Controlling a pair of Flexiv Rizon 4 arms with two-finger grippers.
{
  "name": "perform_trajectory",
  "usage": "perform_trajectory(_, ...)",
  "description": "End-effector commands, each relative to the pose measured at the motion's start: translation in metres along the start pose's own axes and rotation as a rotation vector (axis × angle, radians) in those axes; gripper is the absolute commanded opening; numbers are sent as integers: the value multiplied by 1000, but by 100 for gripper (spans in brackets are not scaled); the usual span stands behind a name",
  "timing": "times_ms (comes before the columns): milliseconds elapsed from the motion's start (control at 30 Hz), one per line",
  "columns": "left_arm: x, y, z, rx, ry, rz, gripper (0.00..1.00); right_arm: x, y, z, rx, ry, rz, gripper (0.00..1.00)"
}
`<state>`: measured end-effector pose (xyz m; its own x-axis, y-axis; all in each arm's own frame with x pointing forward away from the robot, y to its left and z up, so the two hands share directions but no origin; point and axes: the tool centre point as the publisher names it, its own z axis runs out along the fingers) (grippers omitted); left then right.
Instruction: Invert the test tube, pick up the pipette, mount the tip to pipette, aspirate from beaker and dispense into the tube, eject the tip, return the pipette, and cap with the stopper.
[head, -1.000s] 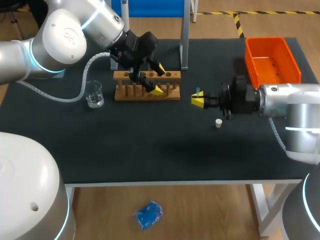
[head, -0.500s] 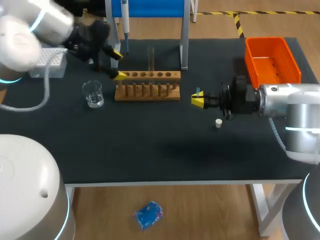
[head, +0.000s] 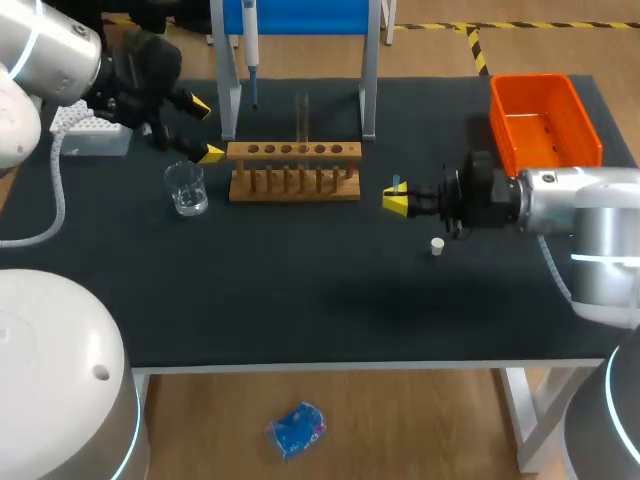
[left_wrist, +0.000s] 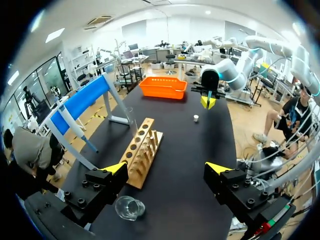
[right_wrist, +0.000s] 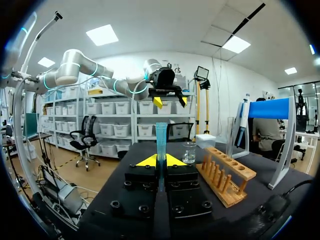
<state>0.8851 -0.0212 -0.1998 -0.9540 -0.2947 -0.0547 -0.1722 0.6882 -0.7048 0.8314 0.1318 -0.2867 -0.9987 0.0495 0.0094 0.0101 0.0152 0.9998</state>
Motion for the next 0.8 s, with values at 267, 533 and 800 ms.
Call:
perform_trajectory(267,-57,7,-8,20,-94,-47,100,1,1,-1,2,-1,0,0)
perform_trajectory(533,-138,8,-5,43,-170,-114,100,1,1,-1,2,-1,0,0)
perform_trajectory(800,-206,-1,17,36,-267,-197,100,1,1,-1,2,-1,0,0)
